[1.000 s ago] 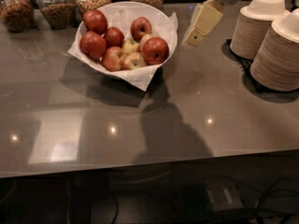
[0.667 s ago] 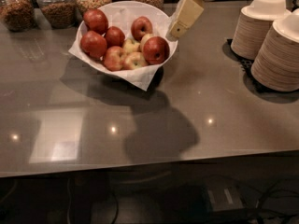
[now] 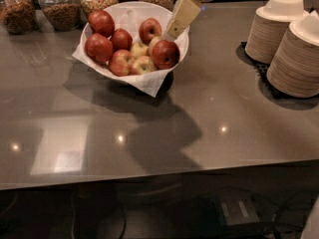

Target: Pick apple from white bowl

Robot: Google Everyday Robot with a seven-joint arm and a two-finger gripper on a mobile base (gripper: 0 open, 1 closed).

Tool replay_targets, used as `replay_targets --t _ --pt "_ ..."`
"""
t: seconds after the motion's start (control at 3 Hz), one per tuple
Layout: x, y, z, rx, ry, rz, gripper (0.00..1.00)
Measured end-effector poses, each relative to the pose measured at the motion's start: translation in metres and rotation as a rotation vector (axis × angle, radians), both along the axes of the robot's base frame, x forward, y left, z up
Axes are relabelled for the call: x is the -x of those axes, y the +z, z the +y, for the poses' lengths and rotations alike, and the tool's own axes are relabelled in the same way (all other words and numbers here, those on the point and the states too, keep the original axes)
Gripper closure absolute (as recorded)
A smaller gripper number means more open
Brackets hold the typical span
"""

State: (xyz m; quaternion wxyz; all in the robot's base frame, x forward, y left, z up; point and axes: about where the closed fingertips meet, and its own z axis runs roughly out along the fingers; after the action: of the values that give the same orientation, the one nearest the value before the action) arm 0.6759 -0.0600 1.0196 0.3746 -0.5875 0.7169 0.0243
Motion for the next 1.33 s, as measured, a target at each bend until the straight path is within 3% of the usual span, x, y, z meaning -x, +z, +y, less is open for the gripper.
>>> replay_targets --t 0.33,1.0,1.33 --pt "-0.012 -0.007 0.007 -0.014 -0.004 -0.02 0.0" --pt "-0.04 -0.026 0.033 -0.058 0.003 -0.034 0.28" --pt "-0.051 -0.036 0.045 -0.081 0.008 -0.026 0.36"
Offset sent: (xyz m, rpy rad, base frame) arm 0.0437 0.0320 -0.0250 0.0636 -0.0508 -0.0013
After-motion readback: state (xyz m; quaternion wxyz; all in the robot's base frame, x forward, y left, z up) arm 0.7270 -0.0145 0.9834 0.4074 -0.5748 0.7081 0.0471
